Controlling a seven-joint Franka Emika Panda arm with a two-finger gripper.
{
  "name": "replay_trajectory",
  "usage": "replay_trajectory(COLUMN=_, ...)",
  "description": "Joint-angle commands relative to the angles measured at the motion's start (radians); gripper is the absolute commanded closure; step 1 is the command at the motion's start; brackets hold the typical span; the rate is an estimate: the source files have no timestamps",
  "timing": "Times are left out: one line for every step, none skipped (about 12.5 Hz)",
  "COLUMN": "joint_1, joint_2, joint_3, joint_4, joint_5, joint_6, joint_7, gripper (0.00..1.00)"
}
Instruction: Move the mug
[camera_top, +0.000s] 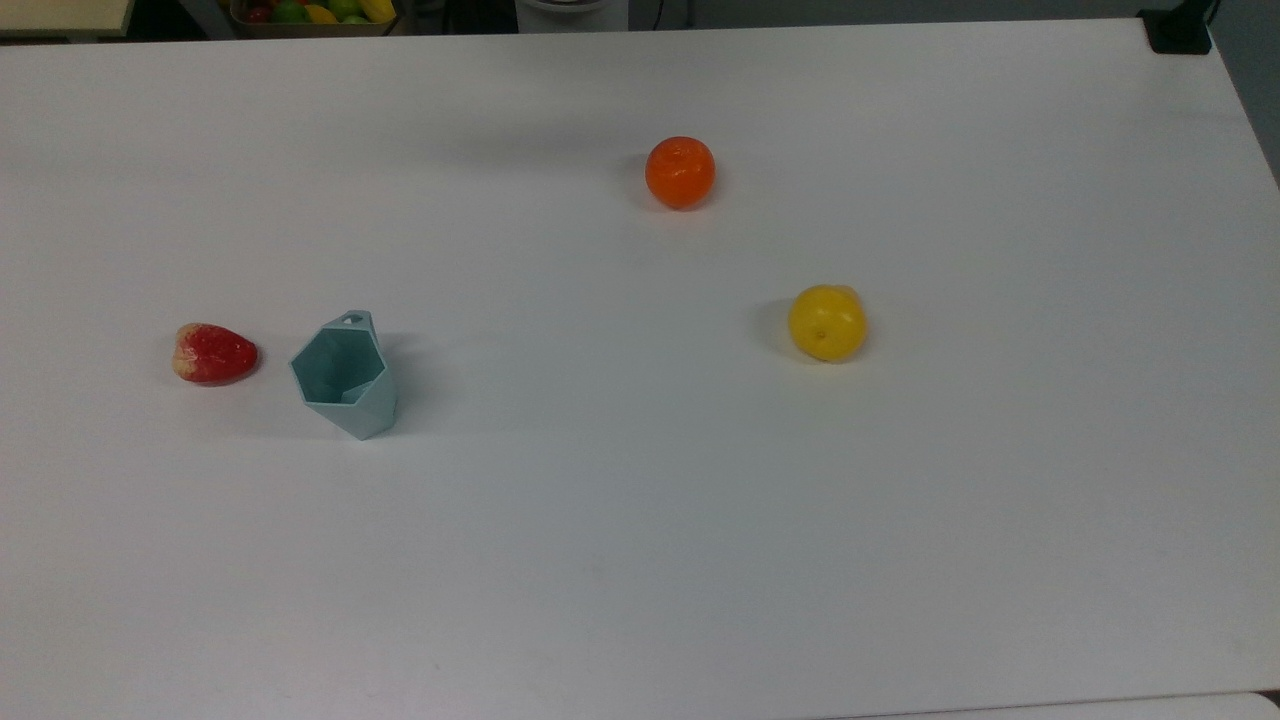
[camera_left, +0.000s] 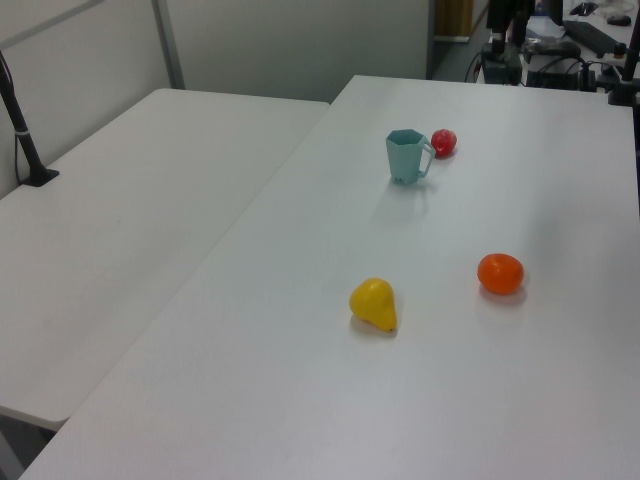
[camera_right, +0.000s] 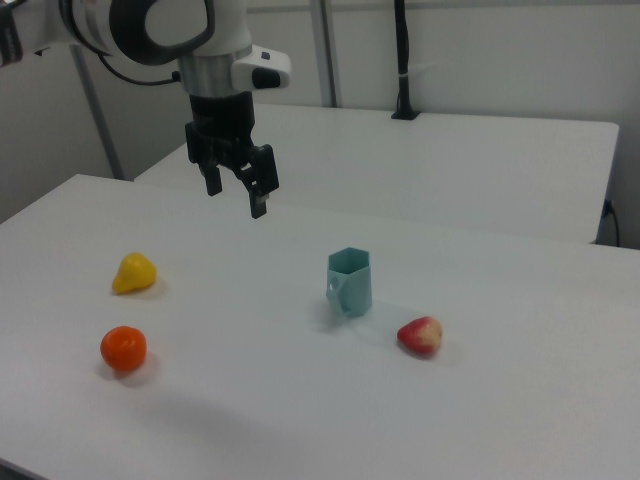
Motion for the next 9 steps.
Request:
replay_trajectory(joint_1=0.002, joint_2=-0.026, joint_3=0.001, joint_4=-0.022, joint_5=-0.009, joint_6=-0.022, joint_7=-0.007, gripper=0.00)
replay_trajectory(joint_1=0.000, joint_2=-0.028, joint_3=0.001, joint_4=-0.022, joint_5=-0.009, joint_6=-0.022, joint_7=-0.007, gripper=0.00)
replay_trajectory(joint_1=0.000, joint_2=-0.026, joint_3=-0.001, joint_4=-0.022, joint_5=-0.003, joint_6=-0.022, joint_7=-0.007, gripper=0.00)
replay_trajectory(joint_1=0.000, joint_2=-0.026, joint_3=-0.001, joint_4=-0.022, joint_5=0.001, joint_6=-0.021, joint_7=-0.007, gripper=0.00)
replay_trajectory(joint_1=0.000, joint_2=-0.025, joint_3=-0.001, joint_4=-0.022, joint_5=0.007, joint_6=-0.019, joint_7=-0.007, gripper=0.00)
replay_trajectory(joint_1=0.000, joint_2=-0.023, joint_3=-0.001, joint_4=-0.022, joint_5=0.011, joint_6=-0.021, joint_7=-0.005, gripper=0.00)
replay_trajectory(joint_1=0.006, joint_2=-0.021, joint_3=-0.001, joint_4=-0.028, joint_5=0.014, joint_6=-0.022, joint_7=-0.004, gripper=0.00)
replay_trajectory(joint_1=0.009, joint_2=-0.015, joint_3=0.001, joint_4=-0.026, joint_5=0.014, joint_6=-0.022, joint_7=-0.007, gripper=0.00)
replay_trajectory(joint_1=0.003, joint_2=-0.012, joint_3=0.002, joint_4=-0.020, joint_5=0.018, joint_6=-0.015, joint_7=-0.004, gripper=0.00)
